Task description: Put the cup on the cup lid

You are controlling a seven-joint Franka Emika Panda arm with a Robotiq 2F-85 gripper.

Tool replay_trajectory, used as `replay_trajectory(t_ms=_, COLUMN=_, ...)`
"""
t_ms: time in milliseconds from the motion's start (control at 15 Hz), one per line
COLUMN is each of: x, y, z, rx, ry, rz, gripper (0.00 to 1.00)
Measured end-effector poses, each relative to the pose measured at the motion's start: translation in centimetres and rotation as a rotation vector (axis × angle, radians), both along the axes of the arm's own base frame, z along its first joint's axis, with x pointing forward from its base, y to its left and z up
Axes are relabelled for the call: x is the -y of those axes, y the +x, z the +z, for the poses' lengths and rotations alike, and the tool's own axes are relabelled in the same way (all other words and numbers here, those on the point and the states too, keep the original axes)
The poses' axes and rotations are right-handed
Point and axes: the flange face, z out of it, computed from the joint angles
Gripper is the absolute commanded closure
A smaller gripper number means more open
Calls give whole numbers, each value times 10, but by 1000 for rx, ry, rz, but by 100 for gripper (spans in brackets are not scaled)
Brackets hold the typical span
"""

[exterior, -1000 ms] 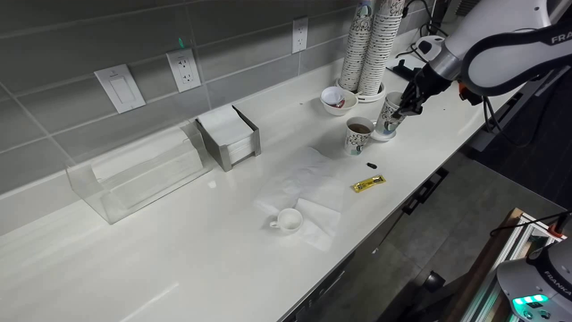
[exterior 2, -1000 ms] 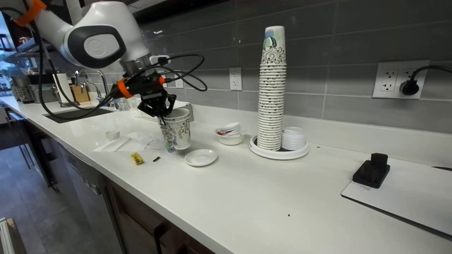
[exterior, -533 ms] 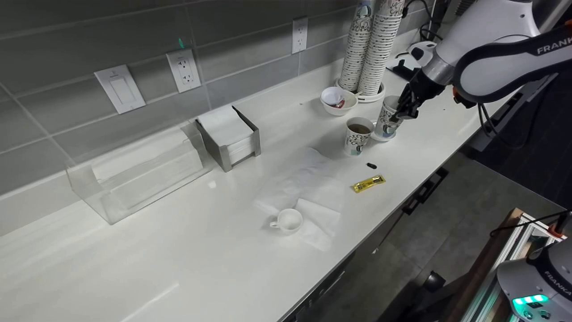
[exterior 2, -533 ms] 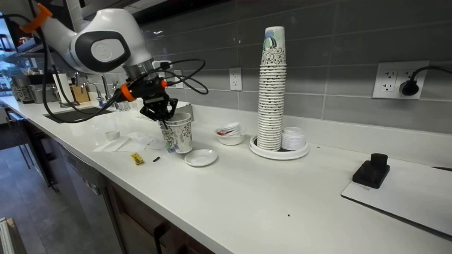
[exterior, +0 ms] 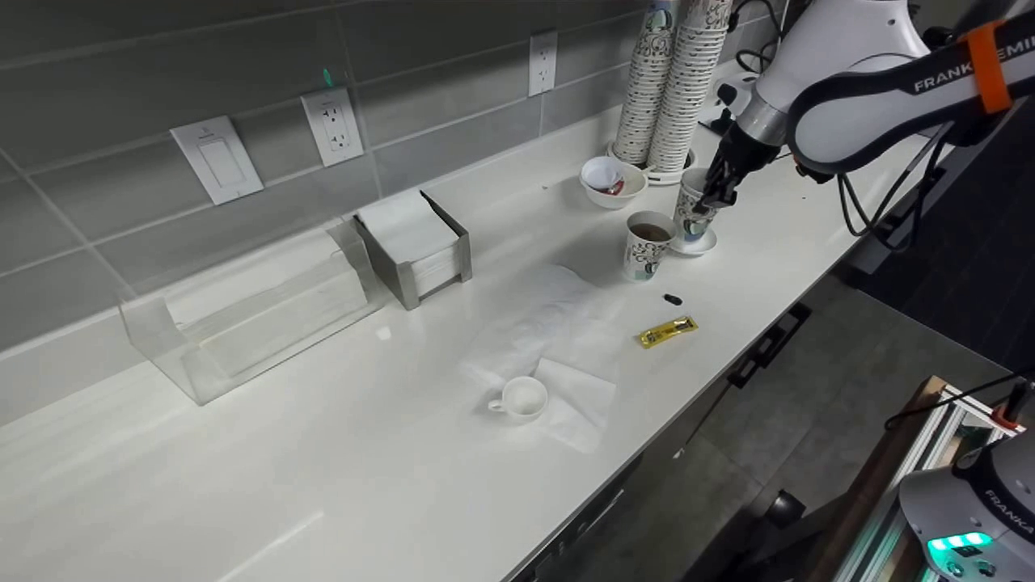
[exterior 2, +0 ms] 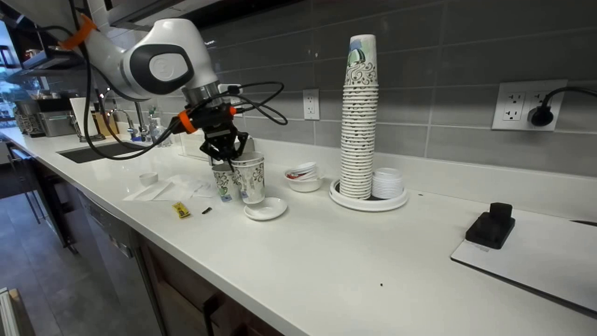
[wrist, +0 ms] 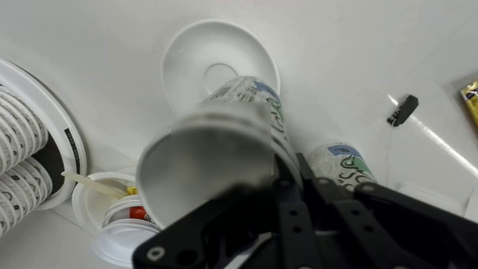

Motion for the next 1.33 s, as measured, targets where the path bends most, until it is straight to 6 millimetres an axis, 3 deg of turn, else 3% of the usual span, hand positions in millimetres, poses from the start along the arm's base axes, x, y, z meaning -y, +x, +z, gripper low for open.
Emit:
replay_trajectory(t_ms=600, x=18, y=26, z=-6, rx=-94, ry=-13, rz=-31, gripper=99)
replay_trajectory(t_ms=1333, x=33, y=35, z=-19, rx=-120, ry=21, rz=-88, gripper=99)
